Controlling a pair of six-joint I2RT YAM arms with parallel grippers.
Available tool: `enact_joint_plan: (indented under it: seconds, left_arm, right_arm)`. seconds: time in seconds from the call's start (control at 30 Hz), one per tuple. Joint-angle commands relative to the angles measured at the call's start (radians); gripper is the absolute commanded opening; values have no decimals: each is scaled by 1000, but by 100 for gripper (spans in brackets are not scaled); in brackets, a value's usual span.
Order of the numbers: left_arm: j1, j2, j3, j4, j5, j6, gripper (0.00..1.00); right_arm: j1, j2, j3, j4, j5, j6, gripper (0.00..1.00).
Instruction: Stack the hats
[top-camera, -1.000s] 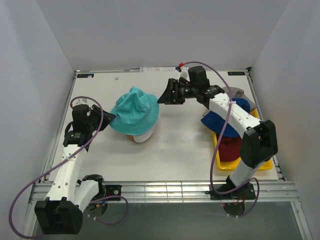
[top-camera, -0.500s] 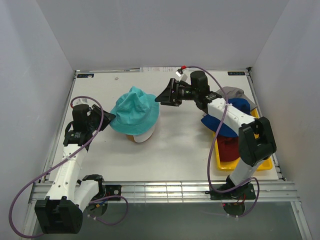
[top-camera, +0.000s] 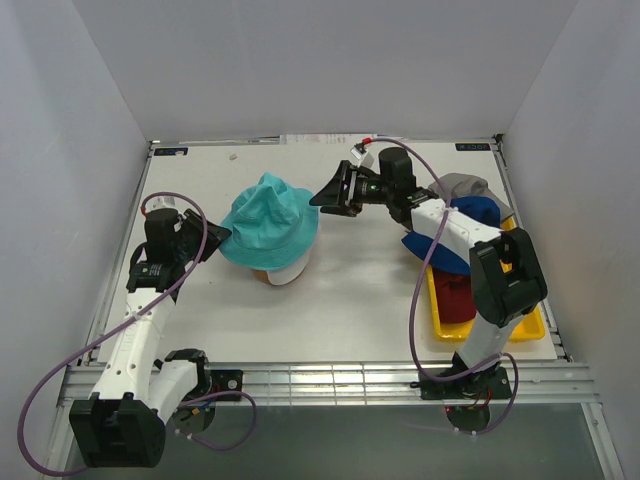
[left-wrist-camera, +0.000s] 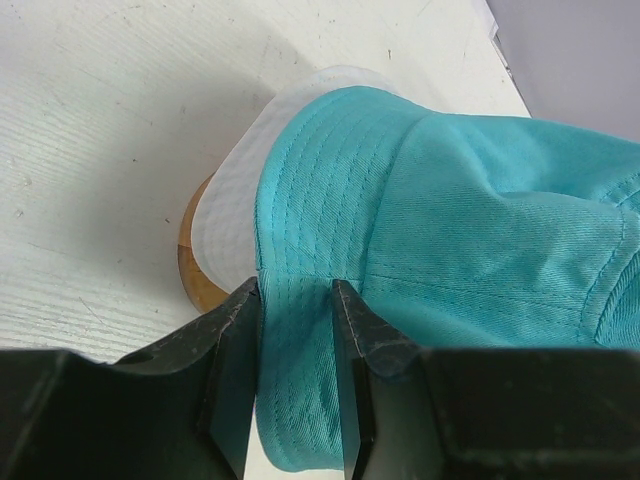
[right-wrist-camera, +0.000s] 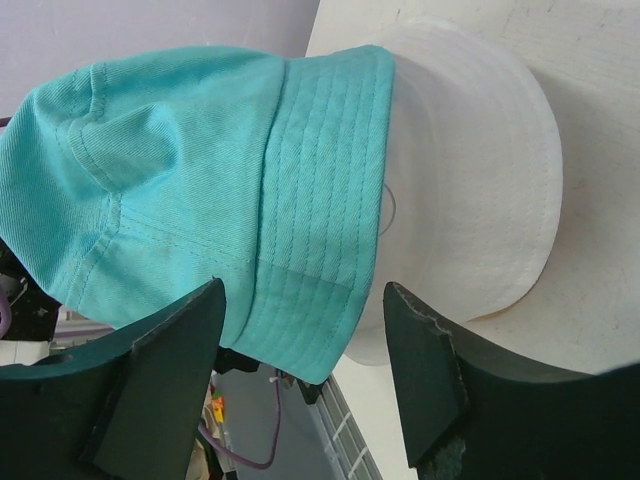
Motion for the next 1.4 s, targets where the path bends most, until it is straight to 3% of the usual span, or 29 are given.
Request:
enact_joint_plan:
  seconds: [0.0, 0.47, 1.07, 1.37]
  left_arm:
    - [6, -8, 4, -15, -22, 17, 41]
    - [6, -7, 1, -15, -24, 19, 41]
    - [6, -6, -16, -17, -28, 20, 41]
    - [6, 7, -36, -8, -30, 16, 41]
  right_arm:
    - [-4, 11, -22, 89, -9, 30, 70]
    - [-3, 58, -62, 236, -45, 143, 61]
    - [-4, 78, -98, 327, -65, 205, 31]
    - [-9, 93, -111, 301, -53, 179, 10]
